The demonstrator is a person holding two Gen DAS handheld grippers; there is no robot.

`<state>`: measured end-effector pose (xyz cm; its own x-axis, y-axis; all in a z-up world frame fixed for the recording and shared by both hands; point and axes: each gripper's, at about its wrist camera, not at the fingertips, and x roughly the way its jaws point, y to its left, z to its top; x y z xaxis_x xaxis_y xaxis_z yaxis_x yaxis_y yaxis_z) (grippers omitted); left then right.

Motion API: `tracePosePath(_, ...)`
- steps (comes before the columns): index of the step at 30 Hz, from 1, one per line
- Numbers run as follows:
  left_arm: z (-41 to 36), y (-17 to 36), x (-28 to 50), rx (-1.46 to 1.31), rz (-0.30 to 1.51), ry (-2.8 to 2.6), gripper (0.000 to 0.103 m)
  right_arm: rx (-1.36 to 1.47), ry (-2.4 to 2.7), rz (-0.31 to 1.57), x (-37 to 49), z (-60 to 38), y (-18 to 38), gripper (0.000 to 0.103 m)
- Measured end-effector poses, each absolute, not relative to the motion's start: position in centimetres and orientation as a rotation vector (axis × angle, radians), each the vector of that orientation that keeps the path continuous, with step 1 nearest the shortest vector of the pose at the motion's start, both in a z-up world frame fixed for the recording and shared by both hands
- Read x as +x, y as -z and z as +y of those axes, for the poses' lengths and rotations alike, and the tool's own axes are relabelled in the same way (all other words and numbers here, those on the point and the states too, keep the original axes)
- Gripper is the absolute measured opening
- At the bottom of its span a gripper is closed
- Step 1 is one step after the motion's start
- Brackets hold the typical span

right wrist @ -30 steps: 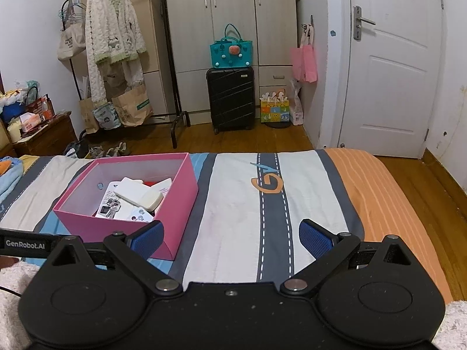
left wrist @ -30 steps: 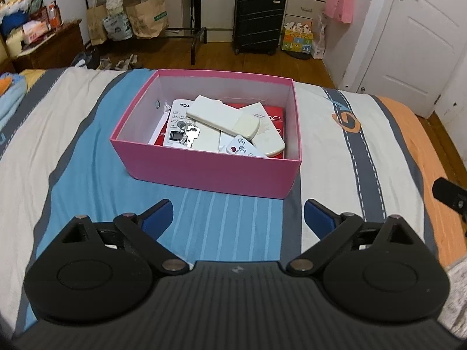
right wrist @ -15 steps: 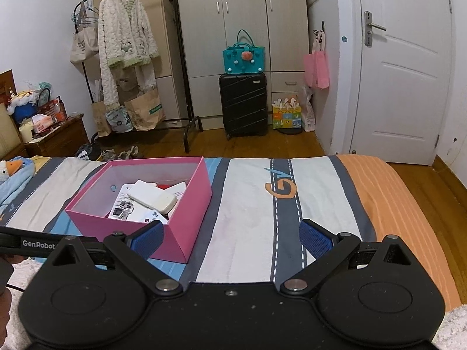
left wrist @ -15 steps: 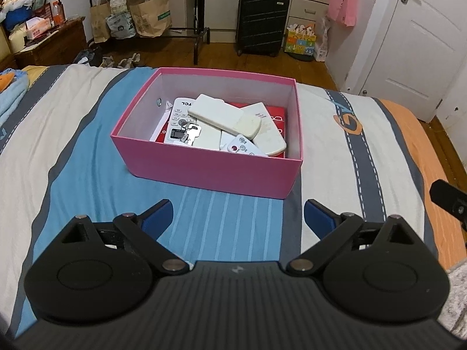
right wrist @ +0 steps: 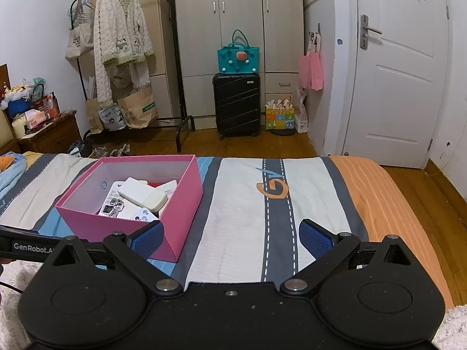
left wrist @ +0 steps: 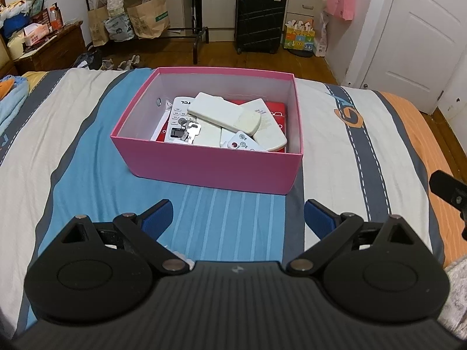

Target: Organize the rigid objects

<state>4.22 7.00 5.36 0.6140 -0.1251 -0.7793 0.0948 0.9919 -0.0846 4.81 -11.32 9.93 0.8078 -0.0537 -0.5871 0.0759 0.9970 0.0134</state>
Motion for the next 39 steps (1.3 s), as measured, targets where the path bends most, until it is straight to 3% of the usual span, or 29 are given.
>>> tracePosePath(14, 6.1, -5.7, 4.1, 0.086, 0.892, 0.088, 0.097, 0.051, 0.072, 0.610, 4.4, -11.0, -10.1, 0.100)
tracePosePath(39, 6.7, -5.8, 4.0, 0.023, 0.911, 0.095, 0.097, 0.037, 0.101, 0.645, 4.8, -11.2, -10.0, 0.100)
